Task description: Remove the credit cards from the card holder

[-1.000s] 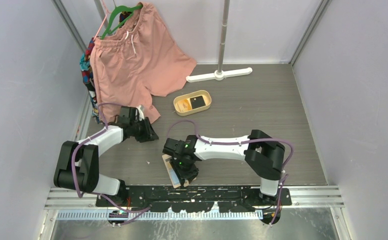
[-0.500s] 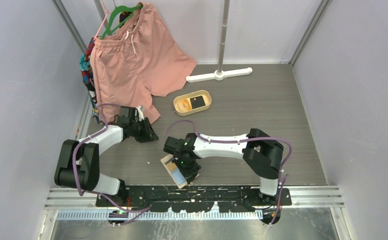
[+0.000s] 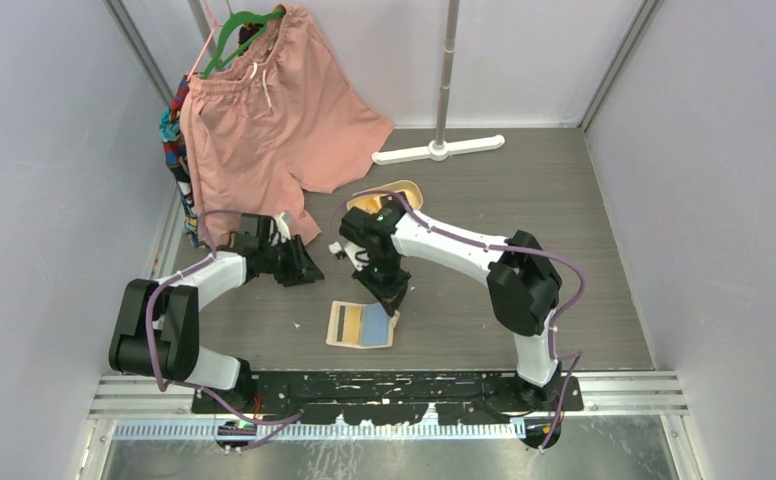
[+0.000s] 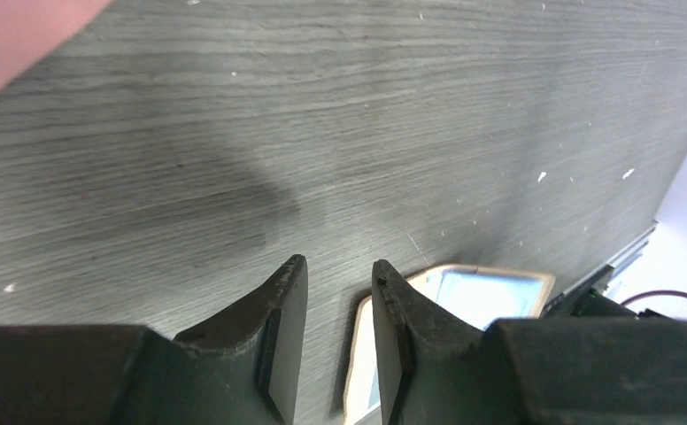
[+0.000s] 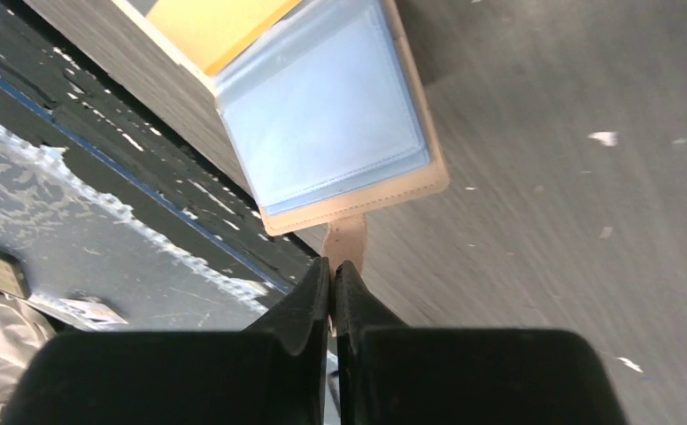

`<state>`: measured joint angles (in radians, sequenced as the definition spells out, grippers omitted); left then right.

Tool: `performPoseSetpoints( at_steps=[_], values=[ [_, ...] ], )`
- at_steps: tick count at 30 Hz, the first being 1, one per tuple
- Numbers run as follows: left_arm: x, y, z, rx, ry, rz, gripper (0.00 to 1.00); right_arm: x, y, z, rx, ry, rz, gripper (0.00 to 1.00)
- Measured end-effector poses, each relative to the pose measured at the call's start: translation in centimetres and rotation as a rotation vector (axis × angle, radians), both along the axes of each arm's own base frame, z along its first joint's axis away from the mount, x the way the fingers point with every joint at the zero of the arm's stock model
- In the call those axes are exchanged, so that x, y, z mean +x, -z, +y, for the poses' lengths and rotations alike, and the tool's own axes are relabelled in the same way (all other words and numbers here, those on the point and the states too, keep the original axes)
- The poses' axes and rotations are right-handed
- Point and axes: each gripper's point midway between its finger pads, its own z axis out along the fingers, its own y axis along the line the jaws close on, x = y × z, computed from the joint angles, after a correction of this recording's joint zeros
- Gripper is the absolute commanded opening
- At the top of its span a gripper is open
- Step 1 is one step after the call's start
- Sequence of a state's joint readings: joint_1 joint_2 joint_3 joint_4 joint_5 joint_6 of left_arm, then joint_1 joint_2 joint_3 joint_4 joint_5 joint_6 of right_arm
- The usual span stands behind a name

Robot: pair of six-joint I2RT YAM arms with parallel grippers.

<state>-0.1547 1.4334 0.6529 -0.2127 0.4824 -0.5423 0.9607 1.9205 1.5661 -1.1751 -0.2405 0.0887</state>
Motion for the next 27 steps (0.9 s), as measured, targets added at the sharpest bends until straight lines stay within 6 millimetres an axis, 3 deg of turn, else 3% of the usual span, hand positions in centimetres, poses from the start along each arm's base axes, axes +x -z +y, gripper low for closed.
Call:
performPoseSetpoints(
  at_steps=[6,11,20,27],
  values=[
    [-1.5,0.4,-0.8,-0.058,0.034,0.033,0.36,4.0,-1.2,-1.7,0.003,-0.034,-0.019,0.01],
    [-4.6,1.7,-1.7,-0.149,0.032,0.114,0.37,6.3,-1.1,-3.0,-0.019,-0.030,-0.022,0.01],
    [-8.1,1.6,-5.1,-0.326,0.039,0.136,0.40,6.3,-0.3,-3.3,-0.043,-0.045,-0.002,0.01],
    [-7.5,1.4,-5.4,-0.339,-0.021,0.116,0.41,6.2,-0.3,-3.3,-0.043,-0.048,-0.002,0.01]
  ],
)
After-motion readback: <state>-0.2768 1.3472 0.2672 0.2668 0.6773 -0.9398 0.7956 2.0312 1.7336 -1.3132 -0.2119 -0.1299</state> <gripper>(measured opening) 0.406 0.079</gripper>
